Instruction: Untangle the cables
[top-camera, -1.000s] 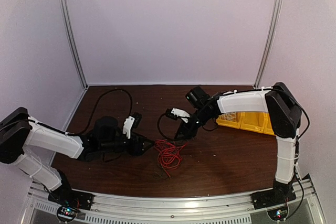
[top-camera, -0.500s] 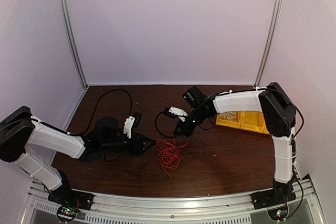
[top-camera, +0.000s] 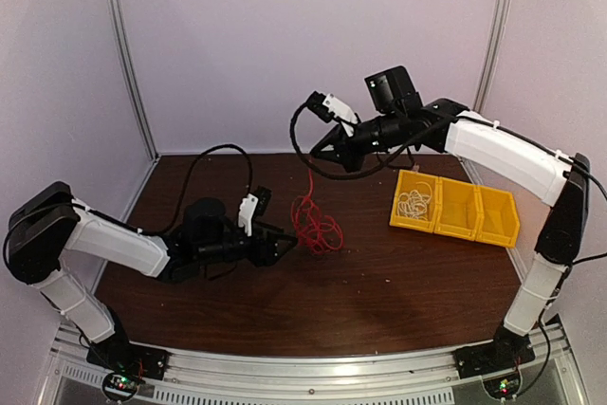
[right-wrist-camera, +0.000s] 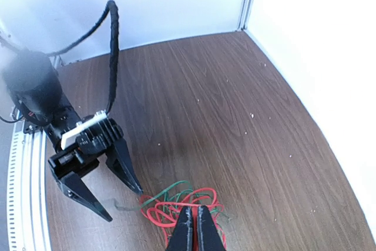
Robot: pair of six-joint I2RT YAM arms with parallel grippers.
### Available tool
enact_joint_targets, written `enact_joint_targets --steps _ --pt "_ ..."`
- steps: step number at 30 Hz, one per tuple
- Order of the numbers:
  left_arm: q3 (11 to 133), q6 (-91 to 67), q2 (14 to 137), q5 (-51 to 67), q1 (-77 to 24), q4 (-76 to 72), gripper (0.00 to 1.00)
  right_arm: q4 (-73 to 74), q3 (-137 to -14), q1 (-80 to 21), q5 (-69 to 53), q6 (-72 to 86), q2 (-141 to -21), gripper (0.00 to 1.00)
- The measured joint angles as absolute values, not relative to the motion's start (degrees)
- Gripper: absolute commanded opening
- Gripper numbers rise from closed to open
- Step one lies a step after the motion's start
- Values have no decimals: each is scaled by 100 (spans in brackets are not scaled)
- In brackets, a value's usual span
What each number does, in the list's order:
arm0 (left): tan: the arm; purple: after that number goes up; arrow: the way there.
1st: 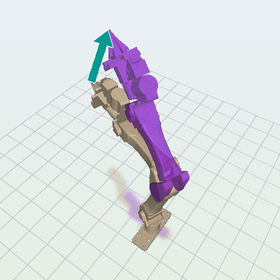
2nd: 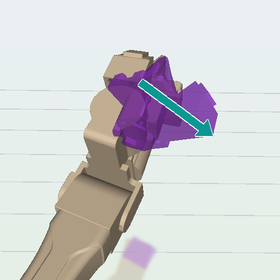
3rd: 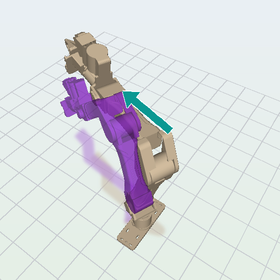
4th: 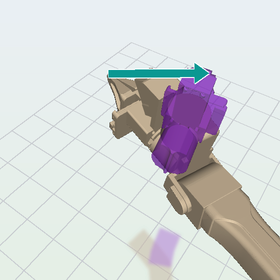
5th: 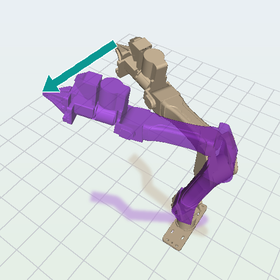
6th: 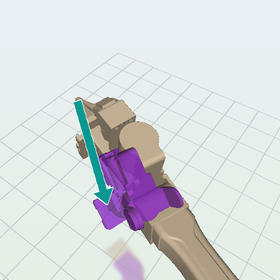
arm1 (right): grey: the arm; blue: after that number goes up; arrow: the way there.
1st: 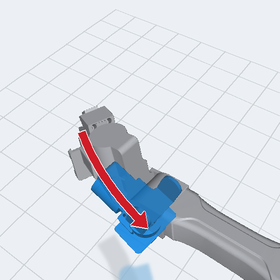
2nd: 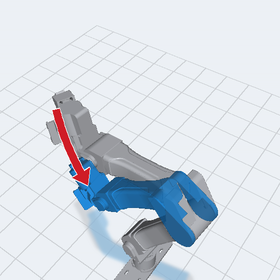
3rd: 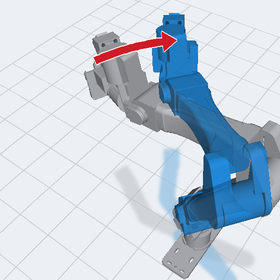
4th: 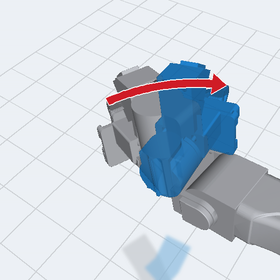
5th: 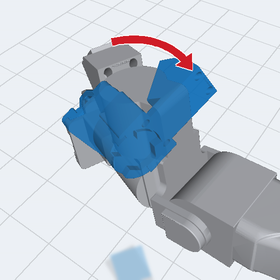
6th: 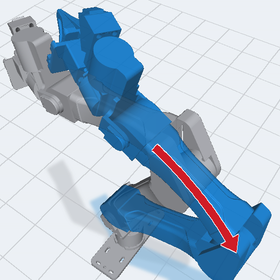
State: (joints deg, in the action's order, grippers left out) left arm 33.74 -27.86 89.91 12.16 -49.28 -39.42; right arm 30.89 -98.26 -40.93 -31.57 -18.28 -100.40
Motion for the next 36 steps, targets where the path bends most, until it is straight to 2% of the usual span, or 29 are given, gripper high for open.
enact_joint_targets --steps 14,21,29,36 --pt "3736 -2119 8388 99 -5299 -4453 62 3739 -10602 -4165 -3524 -1822 -9996 0" --pt "4604 -1332 9045 423 -5299 -4412 63 3979 -11170 -4241 -3765 -1820 -9998 0" --pt "5124 -781 10077 381 -5280 -4346 35 4217 -11911 -4248 -3992 -1804 -9996 0" --pt "5061 -829 10676 388 -5210 -4412 33 4394 -12656 -4066 -4010 -1905 -9996 0"
